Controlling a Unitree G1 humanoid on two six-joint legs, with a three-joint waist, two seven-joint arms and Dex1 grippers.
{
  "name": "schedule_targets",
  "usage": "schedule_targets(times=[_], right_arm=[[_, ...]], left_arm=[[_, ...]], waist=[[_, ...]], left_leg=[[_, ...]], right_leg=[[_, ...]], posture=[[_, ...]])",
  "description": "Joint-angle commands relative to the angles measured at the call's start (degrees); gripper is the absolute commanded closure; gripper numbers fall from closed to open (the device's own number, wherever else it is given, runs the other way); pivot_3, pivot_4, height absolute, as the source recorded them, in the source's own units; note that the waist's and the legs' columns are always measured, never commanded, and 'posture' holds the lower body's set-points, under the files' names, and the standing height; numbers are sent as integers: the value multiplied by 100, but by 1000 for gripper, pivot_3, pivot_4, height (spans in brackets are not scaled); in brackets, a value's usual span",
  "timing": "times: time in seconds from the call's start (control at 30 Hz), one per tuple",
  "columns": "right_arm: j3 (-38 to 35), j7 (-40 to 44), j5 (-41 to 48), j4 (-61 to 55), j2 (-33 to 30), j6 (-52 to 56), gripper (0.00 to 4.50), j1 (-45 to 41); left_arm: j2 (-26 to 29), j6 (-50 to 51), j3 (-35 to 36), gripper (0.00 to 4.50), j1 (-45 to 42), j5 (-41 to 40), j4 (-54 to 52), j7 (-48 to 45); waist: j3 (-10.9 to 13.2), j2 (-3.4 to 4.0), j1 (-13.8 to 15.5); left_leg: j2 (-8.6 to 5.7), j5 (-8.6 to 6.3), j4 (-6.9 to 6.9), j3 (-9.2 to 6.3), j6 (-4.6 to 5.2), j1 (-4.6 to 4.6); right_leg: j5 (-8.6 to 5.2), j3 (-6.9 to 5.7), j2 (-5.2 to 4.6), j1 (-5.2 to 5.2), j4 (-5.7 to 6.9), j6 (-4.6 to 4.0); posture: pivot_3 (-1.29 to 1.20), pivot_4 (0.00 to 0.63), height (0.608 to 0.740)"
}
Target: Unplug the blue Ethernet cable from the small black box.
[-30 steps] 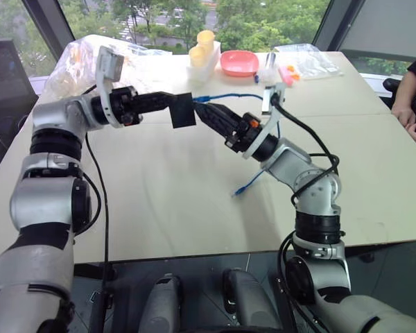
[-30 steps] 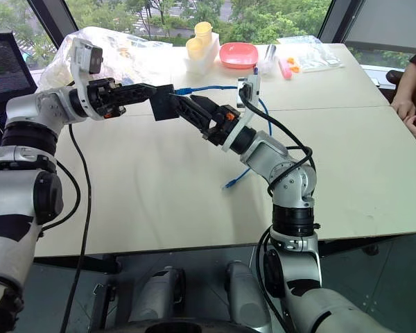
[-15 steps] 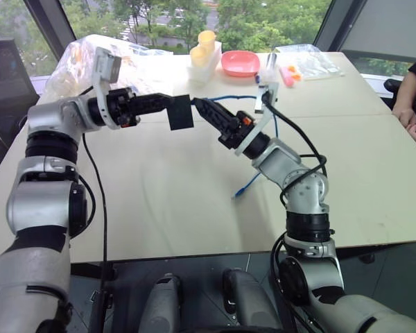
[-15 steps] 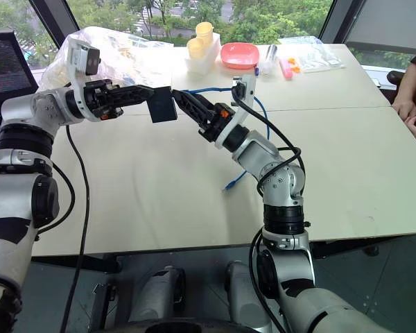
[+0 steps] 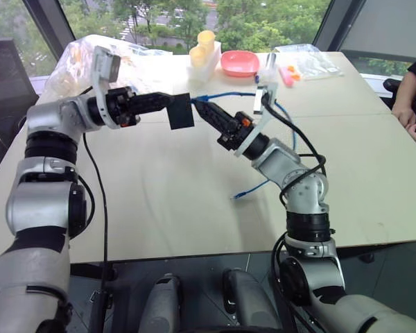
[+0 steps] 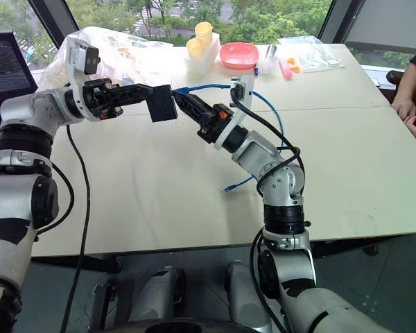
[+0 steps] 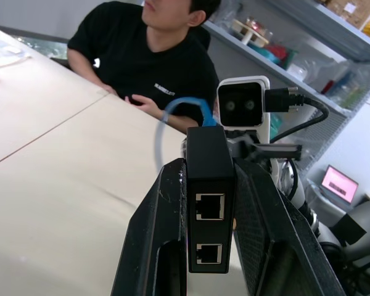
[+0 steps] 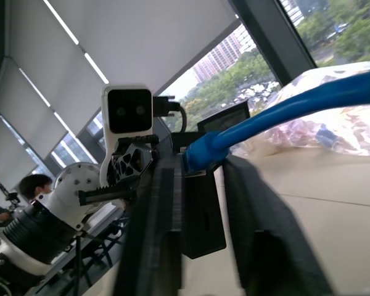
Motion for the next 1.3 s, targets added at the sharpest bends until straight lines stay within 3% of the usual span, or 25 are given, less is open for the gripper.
schedule_targets(times=[0.03,0.07,0.43,0.87,1.13,1.3], right_arm=[[-9,51,167,-76,65,3,1165,-122],[-24,40,181,-49,81,0,748,-132],[-804,-238,1512,160,331,300,748,-183],[-526,-222,1407,110,266,301,748,-63],[-513,-216,1367,153,258,201,4489,-73],[-475,-188,1399,117,251,207,4489,-38]], left_arm=[[83,79,12,3995,13,-212,-266,-27],[79,90,24,3995,18,-229,-285,-27],[82,327,167,3995,12,-443,-432,-27],[51,396,155,3995,76,-450,-466,-27],[49,396,157,3995,73,-442,-445,-27],[46,391,178,3995,59,-419,-413,-27]], waist=[[0,0,3],[0,0,4],[0,0,7],[0,0,3],[0,0,3],[0,0,2]], left_leg=[[0,0,0,0,0,0],[0,0,0,0,0,0],[0,0,0,0,0,-1],[1,0,0,0,0,0],[1,0,0,-1,0,-1],[1,0,0,0,0,-1]], right_leg=[[0,0,0,0,0,0],[0,0,0,0,0,0],[0,0,-1,0,0,0],[0,1,1,-1,0,0],[0,1,1,-1,0,0],[0,1,1,-1,0,0]], posture=[[0,150,740],[0,150,740],[0,150,740],[0,150,740],[0,150,740],[0,150,740]])
